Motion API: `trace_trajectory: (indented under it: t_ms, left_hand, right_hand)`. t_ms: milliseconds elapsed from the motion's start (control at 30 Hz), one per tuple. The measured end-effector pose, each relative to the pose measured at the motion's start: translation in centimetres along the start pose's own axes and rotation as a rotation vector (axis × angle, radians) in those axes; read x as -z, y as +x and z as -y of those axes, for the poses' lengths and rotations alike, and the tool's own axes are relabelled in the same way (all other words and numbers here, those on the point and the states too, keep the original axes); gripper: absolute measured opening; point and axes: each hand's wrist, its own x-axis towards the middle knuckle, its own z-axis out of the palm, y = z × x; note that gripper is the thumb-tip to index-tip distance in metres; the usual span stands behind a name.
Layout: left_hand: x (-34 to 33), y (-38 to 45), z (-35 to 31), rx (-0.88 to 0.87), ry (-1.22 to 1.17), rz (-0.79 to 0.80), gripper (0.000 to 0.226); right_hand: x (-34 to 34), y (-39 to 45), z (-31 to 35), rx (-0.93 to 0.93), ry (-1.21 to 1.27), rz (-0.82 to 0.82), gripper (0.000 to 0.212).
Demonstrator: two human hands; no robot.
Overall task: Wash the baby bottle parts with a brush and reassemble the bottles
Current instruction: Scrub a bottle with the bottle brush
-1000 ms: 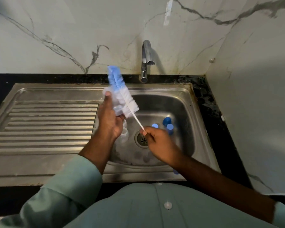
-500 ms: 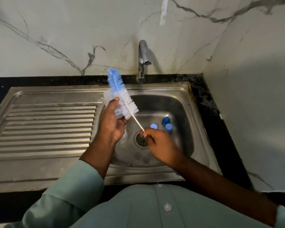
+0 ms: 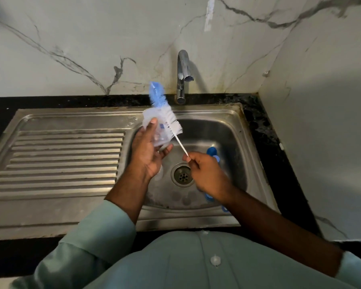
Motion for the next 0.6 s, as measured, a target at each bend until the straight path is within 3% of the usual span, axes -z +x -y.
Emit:
trace_trajectory:
  t_ms: [100,233,400,500,600]
  left_hand:
    - [0.3,0.5,-1.2,0.07,-0.11,-0.019,0.043]
    - [-0.8,-0.6,0.9,0.057,0.074,-0.008,0.045]
    - [0.5,0.6,-0.7,-0.028,0.053,0.033,0.045]
    - [-0.2,-0.4,0.6,-0.012,0.128,0.12,0.04]
    - [-0.3,-0.3,-0.1,0.046,-0.07,0.128,0.035]
  right_hand:
    - [-0.2,-2.3,-0.1,0.072,-0.064,0.117,0.018]
    - [0.0,-0.3,0.9,0.025,-0.007,-0.034,0.02]
    - [0.6,-2.5,0.5,0.145,-0.073,0.065,0.018]
    - [1.1,-0.1,0.7,0.047,-0.077,-0.044,0.02]
    - [1.4,0.0,0.5,0.046,-0.119,-0.019,0.02]
